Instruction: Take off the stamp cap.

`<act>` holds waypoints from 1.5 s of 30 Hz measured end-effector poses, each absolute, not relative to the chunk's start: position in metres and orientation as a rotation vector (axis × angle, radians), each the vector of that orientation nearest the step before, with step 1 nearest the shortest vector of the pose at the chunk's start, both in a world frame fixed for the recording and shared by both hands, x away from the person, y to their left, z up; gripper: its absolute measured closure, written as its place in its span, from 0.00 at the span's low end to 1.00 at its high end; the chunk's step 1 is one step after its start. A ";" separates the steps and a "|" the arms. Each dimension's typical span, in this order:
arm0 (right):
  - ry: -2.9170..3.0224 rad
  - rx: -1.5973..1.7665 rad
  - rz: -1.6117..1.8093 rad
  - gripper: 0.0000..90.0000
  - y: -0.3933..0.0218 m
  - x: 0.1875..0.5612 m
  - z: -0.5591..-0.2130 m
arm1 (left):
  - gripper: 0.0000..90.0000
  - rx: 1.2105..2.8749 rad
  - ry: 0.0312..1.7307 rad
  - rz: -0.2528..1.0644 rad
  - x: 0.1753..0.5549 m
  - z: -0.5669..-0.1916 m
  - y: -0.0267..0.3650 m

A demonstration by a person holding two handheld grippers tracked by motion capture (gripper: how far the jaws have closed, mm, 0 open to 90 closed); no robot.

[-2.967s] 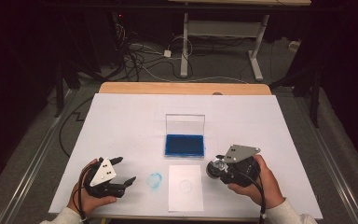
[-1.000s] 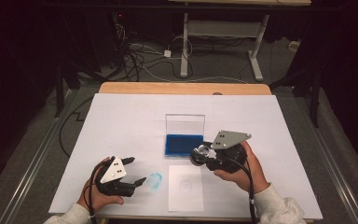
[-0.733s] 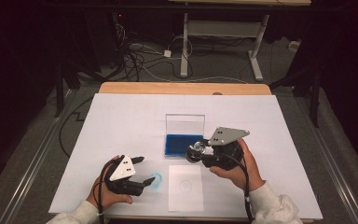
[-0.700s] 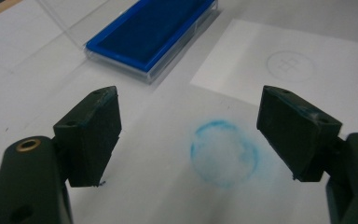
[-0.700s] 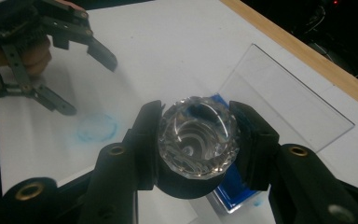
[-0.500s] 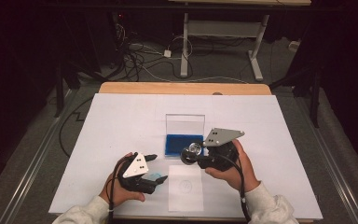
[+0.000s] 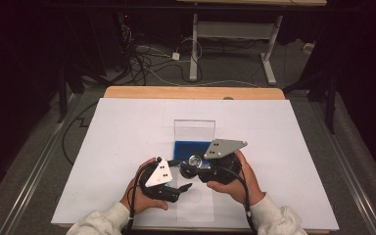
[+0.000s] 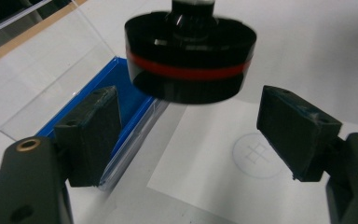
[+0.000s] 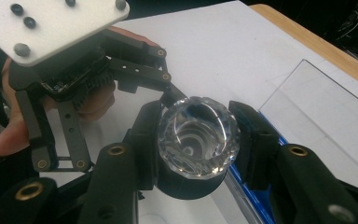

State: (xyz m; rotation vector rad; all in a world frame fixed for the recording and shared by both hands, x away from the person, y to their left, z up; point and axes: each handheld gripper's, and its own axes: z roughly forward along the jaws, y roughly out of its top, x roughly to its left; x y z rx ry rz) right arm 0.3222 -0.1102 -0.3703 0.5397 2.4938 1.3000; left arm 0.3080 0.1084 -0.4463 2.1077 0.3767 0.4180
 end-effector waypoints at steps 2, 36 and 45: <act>2.500 0.532 1.302 0.63 -0.110 0.322 -0.371 | 0.24 2.104 0.374 0.417 0.308 -0.447 0.107; 2.533 0.568 1.326 0.63 -0.104 0.324 -0.386 | 0.41 2.211 0.344 0.455 0.312 -0.448 0.103; 2.539 0.563 1.311 0.63 -0.102 0.322 -0.389 | 0.41 2.238 0.358 0.412 0.314 -0.448 0.102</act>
